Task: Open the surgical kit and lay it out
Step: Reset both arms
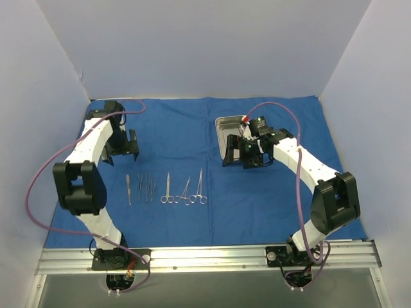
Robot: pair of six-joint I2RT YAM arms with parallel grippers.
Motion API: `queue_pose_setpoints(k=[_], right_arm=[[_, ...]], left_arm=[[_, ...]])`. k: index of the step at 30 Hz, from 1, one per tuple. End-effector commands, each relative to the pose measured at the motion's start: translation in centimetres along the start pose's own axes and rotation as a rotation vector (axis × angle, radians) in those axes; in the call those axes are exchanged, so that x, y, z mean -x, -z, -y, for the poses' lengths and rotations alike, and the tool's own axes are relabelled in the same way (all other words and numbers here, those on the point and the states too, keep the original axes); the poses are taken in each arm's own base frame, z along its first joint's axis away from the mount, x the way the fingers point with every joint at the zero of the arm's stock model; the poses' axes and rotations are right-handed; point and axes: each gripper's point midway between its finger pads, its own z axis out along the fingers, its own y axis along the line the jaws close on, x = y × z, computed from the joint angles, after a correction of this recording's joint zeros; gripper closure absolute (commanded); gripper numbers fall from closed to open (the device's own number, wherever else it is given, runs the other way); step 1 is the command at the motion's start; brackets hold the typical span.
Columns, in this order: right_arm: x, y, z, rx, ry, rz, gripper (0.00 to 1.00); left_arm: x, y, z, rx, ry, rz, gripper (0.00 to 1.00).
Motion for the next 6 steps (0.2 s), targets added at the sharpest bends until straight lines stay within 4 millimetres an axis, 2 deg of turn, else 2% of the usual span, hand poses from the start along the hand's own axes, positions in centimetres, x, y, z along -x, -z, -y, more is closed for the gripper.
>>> queue_pose_setpoints(k=[1,3,4,5,6], right_arm=[[-0.9,1.4,-0.8,0.060,-0.021,0.048,0.00],[-0.6,1.3,-1.4,0.102,-0.013,0.101,0.00],[-1.9,1.1,-1.1,0.119,-0.013,0.102,0.00],[-2.0,0.9,-1.2,0.131,-0.013,0.128,0.00],[-0.4,1.2,-2.3,0.180,0.021,0.226,0.00]], left_arm=[[2.2,6.2,1.3,-0.147,0.085,0.217,0.06],[2.1,8.1,1.8,-0.214,0.109,0.295,0.06],[1.7,8.9,2.7,-0.281,0.130,0.309,0.06],[1.6,9.4,3.6,-0.338,0.141,0.333,0.06],[1.5,10.3,4.6,-0.428,0.148,0.406,0.06]])
